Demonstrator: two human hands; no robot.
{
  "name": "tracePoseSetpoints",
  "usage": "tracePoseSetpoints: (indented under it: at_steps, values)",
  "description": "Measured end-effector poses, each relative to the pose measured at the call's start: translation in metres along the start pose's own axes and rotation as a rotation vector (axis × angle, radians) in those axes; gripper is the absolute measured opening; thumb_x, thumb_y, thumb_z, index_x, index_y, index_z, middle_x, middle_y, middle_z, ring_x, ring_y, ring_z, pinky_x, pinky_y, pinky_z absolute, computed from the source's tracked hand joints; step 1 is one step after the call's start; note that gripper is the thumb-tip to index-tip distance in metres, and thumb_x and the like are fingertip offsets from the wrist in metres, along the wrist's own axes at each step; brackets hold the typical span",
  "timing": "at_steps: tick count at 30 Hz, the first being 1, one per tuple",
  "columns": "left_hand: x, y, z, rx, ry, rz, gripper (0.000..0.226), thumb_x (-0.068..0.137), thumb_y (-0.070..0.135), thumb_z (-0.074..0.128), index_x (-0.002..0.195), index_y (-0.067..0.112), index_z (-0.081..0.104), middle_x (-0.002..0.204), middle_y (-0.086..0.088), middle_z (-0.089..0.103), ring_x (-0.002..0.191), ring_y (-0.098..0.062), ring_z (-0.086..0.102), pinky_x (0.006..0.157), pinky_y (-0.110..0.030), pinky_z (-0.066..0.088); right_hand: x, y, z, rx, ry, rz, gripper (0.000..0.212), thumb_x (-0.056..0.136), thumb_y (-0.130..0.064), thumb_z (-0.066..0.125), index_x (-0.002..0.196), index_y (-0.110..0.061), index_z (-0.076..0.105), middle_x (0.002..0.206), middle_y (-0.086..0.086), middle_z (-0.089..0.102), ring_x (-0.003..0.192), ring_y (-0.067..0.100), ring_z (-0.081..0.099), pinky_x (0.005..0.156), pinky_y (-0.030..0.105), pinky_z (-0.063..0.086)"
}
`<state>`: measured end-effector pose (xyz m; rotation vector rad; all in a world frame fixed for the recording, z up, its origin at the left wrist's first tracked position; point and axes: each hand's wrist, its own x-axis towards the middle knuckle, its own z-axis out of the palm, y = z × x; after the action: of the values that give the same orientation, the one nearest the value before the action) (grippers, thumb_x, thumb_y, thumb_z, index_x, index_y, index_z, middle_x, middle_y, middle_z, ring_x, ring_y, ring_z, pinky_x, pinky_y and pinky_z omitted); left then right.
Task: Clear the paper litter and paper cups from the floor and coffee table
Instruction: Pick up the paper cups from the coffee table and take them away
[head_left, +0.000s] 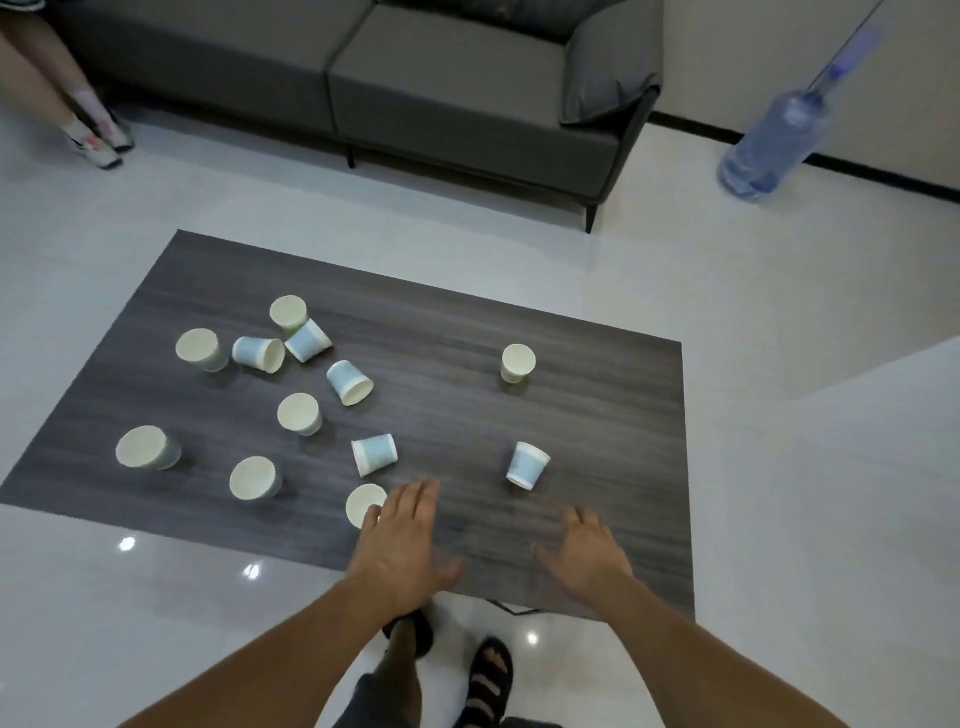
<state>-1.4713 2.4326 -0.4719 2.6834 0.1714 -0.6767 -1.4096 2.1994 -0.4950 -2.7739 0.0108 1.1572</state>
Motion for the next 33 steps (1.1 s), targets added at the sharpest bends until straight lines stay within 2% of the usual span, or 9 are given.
tracePoseSetpoints:
  at_steps: [7,18,22,24,26,27,29,31,33]
  values:
    - [0.097,-0.022,0.013,-0.003,-0.117,0.072,0.097,0.081,0.066,0.049,0.153,0.023,0.0,0.16,0.004,0.005,0.147,-0.016,0.002,0.12,-0.04,0.011,0.108,-0.027,-0.014,0.177,0.06,0.161,0.075,0.087,-0.056,0.057,0.145,-0.015,0.032,0.139,0.012,0.041,0.129,0.033,0.042,0.1,0.039,0.04]
    - [0.18,-0.028,0.05,-0.132,-0.308,0.046,0.098,0.081,0.061,0.057,0.152,0.028,-0.003,0.158,-0.001,0.018,0.145,-0.019,0.015,0.118,-0.04,0.017,0.221,-0.026,0.017,0.281,-0.036,0.318,0.063,0.091,-0.045,0.058,0.137,-0.008,0.038,0.133,0.02,0.049,0.121,0.037,0.05,0.097,0.039,0.043]
    - [0.198,-0.016,0.045,-0.339,-0.385,0.009,0.103,0.077,0.056,0.068,0.152,0.028,0.003,0.154,-0.001,0.028,0.141,-0.018,0.026,0.112,-0.034,0.027,0.211,-0.049,0.004,0.502,0.046,0.14,0.076,0.08,-0.033,0.073,0.145,-0.016,0.037,0.137,0.009,0.043,0.123,0.026,0.049,0.094,0.026,0.038]
    - [0.211,-0.01,0.038,-0.522,-0.33,0.007,0.097,0.073,0.048,0.074,0.15,0.026,0.019,0.147,0.004,0.04,0.134,-0.013,0.038,0.105,-0.021,0.033,0.204,-0.066,-0.01,0.607,0.076,-0.022,0.084,0.074,-0.029,0.076,0.147,-0.02,0.035,0.133,0.002,0.042,0.118,0.015,0.048,0.09,0.017,0.033]
    - [0.228,-0.008,0.026,-0.685,-0.227,-0.01,0.072,0.069,0.037,0.078,0.128,0.046,0.038,0.122,0.021,0.056,0.113,0.003,0.054,0.085,-0.004,0.038,0.201,-0.079,-0.027,0.657,0.075,-0.174,0.09,0.067,-0.034,0.073,0.147,-0.023,0.036,0.127,-0.005,0.041,0.111,0.006,0.046,0.088,0.011,0.032]
    - [0.237,-0.008,0.019,-0.711,-0.2,-0.007,0.067,0.067,0.035,0.078,0.117,0.054,0.038,0.109,0.028,0.057,0.102,0.01,0.056,0.077,0.0,0.039,0.199,-0.084,-0.034,0.672,0.06,-0.235,0.091,0.064,-0.036,0.071,0.147,-0.024,0.036,0.126,-0.007,0.041,0.111,0.005,0.046,0.089,0.011,0.034]
    - [0.25,-0.01,0.006,-0.706,-0.19,-0.002,0.065,0.066,0.034,0.078,0.114,0.053,0.04,0.099,0.032,0.056,0.095,0.01,0.057,0.071,-0.002,0.04,0.202,-0.089,-0.048,0.691,0.0,-0.337,0.088,0.067,-0.037,0.071,0.147,-0.026,0.036,0.127,-0.007,0.044,0.114,0.006,0.049,0.097,0.02,0.041]
    - [0.259,-0.012,0.002,-0.683,-0.161,-0.004,0.066,0.067,0.036,0.077,0.124,0.038,0.043,0.104,0.023,0.058,0.099,-0.001,0.06,0.074,-0.008,0.041,0.213,-0.09,-0.064,0.68,-0.03,-0.412,0.083,0.073,-0.043,0.07,0.147,-0.025,0.037,0.133,-0.004,0.048,0.121,0.009,0.05,0.103,0.03,0.043]
    - [0.263,-0.016,0.001,-0.617,-0.128,-0.035,0.078,0.07,0.039,0.075,0.136,0.031,0.034,0.118,0.012,0.057,0.108,-0.012,0.059,0.083,-0.019,0.044,0.234,-0.088,-0.079,0.589,0.155,-0.415,0.078,0.078,-0.05,0.068,0.145,-0.019,0.042,0.138,0.0,0.05,0.127,0.015,0.047,0.105,0.035,0.041]
